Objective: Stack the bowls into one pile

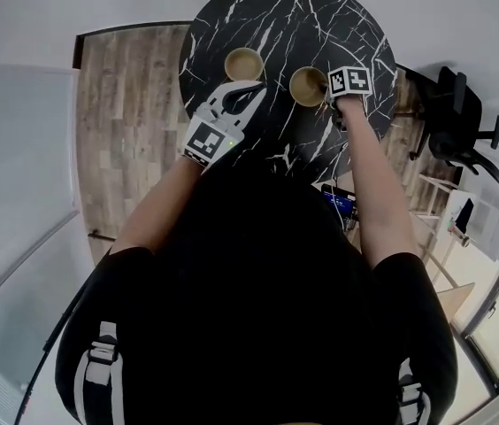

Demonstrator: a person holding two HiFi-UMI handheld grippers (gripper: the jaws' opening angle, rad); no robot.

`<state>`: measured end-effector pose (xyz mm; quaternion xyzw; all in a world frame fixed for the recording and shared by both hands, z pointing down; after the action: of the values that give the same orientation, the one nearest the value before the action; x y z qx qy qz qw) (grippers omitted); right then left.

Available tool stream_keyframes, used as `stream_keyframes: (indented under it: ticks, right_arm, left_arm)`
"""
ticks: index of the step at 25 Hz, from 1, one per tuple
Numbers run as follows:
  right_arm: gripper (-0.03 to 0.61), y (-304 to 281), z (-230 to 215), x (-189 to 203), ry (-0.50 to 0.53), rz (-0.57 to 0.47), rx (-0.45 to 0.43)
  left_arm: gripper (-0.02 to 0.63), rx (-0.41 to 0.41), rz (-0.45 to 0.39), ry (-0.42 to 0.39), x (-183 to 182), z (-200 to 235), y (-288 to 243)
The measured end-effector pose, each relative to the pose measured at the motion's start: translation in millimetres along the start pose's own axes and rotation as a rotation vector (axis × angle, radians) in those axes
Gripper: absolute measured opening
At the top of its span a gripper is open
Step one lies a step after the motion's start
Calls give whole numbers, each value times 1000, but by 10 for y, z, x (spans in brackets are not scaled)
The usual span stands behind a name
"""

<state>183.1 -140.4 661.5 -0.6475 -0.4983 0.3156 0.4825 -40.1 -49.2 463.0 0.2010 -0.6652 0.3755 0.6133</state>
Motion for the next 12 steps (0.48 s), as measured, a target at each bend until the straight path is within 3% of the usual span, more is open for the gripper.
stream_keyframes:
  ticks: [12]
  right_arm:
    - [9,-284,919,-740,70,9,-21]
  left_arm:
    - [5,7,9,26,220,730,315]
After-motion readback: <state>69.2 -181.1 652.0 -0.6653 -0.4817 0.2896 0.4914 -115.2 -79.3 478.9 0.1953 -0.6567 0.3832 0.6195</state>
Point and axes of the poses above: the fingertips, and each gripper's own axes: y backward along the fingers, z to its left, x out of its underside, the point moved 4 cm from there along y, backward along the fingers, and after that the axes turned 7 degrees about z, right-handed, at the moved point
